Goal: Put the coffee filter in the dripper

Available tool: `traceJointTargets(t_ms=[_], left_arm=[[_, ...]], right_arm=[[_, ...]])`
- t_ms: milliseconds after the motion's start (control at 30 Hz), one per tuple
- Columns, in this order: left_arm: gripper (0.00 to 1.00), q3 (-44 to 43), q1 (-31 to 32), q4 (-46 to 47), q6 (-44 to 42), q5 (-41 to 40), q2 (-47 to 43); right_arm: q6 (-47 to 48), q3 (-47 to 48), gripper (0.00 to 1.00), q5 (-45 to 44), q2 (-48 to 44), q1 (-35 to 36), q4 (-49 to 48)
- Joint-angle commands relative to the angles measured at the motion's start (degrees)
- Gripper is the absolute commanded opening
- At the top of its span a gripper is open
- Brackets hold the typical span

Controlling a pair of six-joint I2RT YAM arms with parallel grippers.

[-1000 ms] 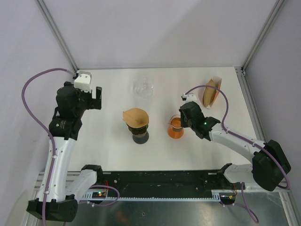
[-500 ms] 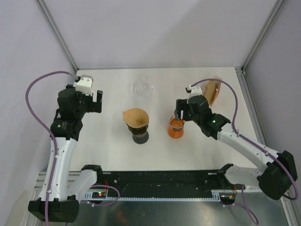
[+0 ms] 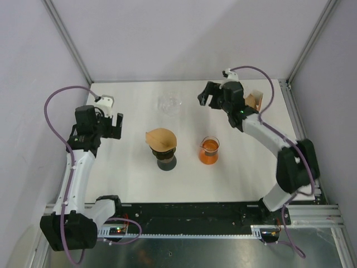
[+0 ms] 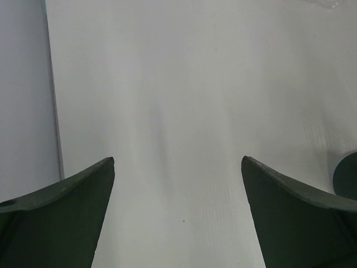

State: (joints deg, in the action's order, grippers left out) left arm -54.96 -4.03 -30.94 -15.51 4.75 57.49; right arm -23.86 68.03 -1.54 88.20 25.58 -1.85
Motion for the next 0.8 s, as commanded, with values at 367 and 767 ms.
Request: traceJointTargets(t_ms=[367, 767], left_arm=[[1.00, -0.9, -4.2, 1.9, 0.2, 4.1, 5.8], [1.00, -1.4, -4.2, 1.9, 0.4, 4.1, 6.0]], right_arm=[[-6.2, 50.1, 0.83, -6.0, 46.3, 4.4, 9.2], [0.5, 59.7, 0.56, -12.5, 55.7, 7.3, 13.8]])
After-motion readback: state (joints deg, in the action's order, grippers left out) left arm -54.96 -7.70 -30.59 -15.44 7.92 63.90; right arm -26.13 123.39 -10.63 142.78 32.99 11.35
